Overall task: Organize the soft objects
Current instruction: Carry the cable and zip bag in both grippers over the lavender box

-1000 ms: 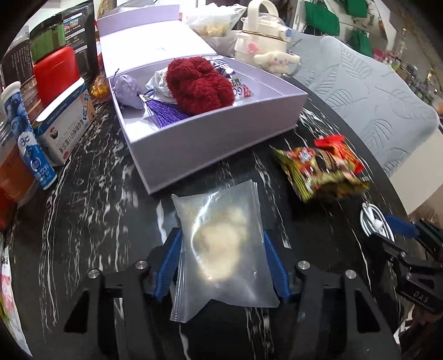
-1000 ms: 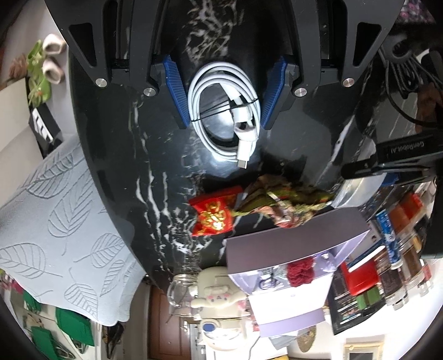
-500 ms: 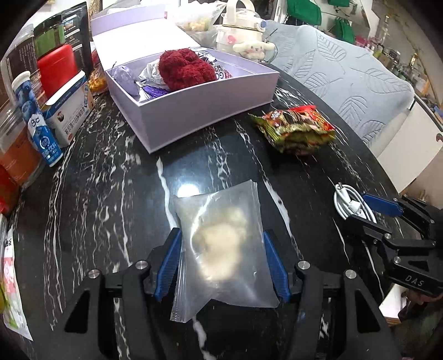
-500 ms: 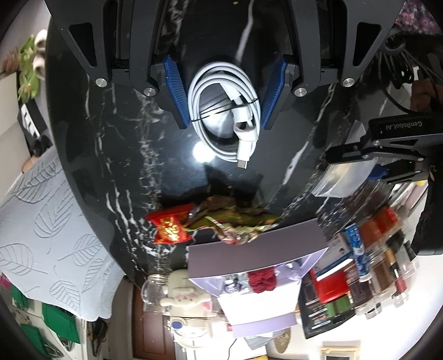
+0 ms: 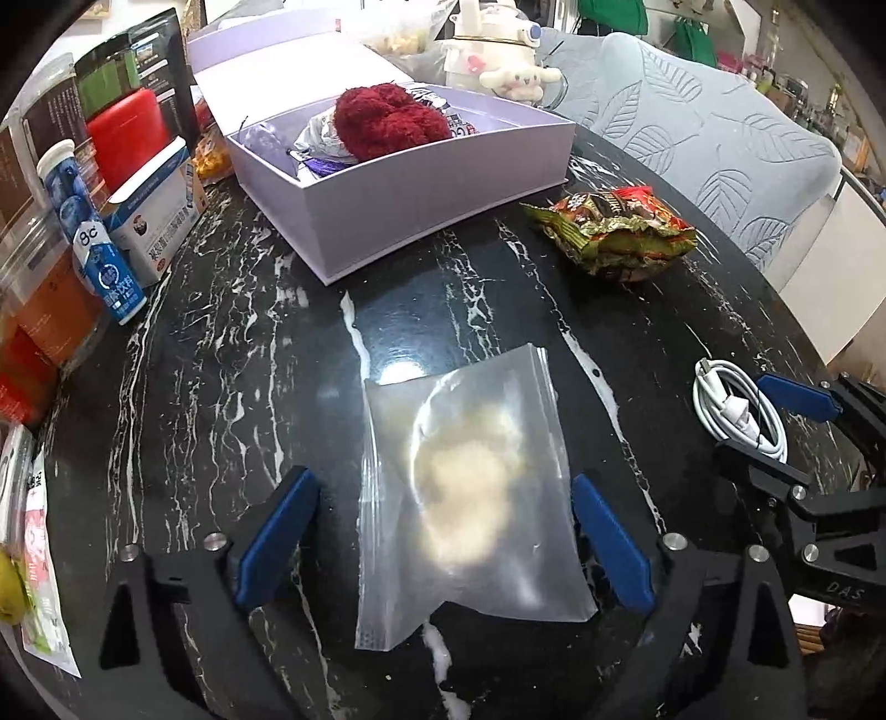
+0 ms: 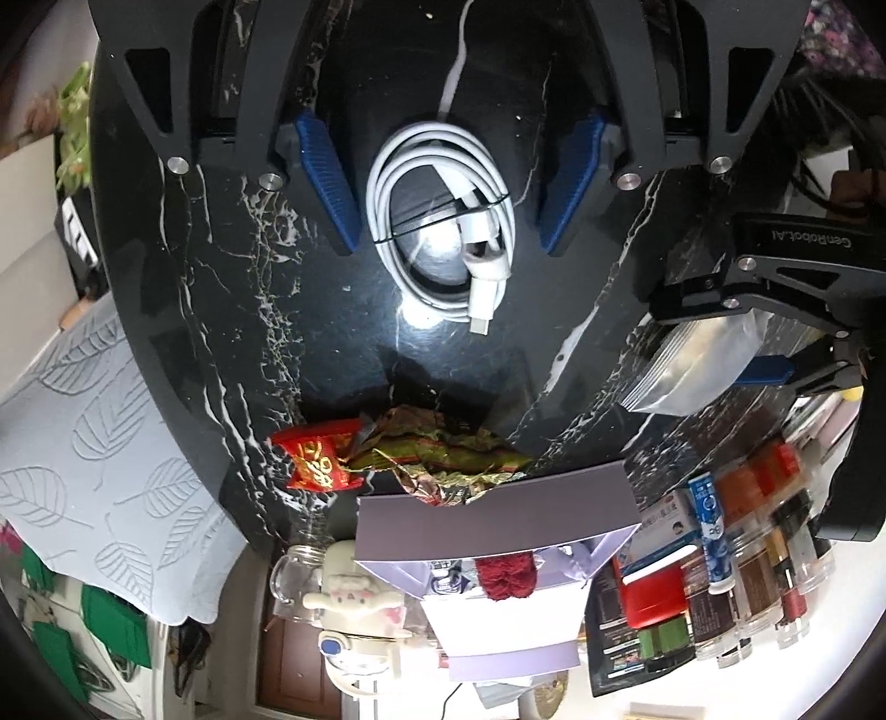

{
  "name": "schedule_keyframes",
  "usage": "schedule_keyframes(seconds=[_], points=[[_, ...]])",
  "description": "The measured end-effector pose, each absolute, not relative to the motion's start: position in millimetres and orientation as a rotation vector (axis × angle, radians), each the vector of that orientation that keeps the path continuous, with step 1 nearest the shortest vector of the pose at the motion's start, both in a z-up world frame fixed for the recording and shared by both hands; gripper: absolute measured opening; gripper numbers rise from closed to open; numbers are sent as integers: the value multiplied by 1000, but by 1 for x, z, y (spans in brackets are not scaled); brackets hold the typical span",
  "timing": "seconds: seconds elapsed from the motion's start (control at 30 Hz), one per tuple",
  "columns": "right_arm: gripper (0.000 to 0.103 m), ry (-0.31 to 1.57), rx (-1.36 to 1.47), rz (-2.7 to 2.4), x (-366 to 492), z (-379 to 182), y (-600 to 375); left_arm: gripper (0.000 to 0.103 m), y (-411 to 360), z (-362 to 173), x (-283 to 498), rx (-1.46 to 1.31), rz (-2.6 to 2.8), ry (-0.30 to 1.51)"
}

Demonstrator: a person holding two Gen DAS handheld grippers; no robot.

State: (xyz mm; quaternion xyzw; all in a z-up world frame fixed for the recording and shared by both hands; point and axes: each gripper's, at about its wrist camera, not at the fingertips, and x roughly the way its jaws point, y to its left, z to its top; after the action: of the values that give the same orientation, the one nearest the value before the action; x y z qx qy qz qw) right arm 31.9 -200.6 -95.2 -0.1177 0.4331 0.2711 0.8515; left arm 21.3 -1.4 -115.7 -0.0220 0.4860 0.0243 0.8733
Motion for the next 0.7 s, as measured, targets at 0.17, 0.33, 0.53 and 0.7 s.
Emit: schedule_keyframes(seconds=[0.17,0.33,0.53,0.7], points=[[56,884,-266,547,31,-96,-202,76,4,-116,21,-57,61,996],[50,872,-278,575,31,-95,-203,47,-1,-109,15,-37,23,958],[49,882,-233,591,32,-93,-205,45,-4,-107,13,-54,-29,947],[49,884,-212,613,30,-90,-203,45,-4,-102,11,-77,-44,936]])
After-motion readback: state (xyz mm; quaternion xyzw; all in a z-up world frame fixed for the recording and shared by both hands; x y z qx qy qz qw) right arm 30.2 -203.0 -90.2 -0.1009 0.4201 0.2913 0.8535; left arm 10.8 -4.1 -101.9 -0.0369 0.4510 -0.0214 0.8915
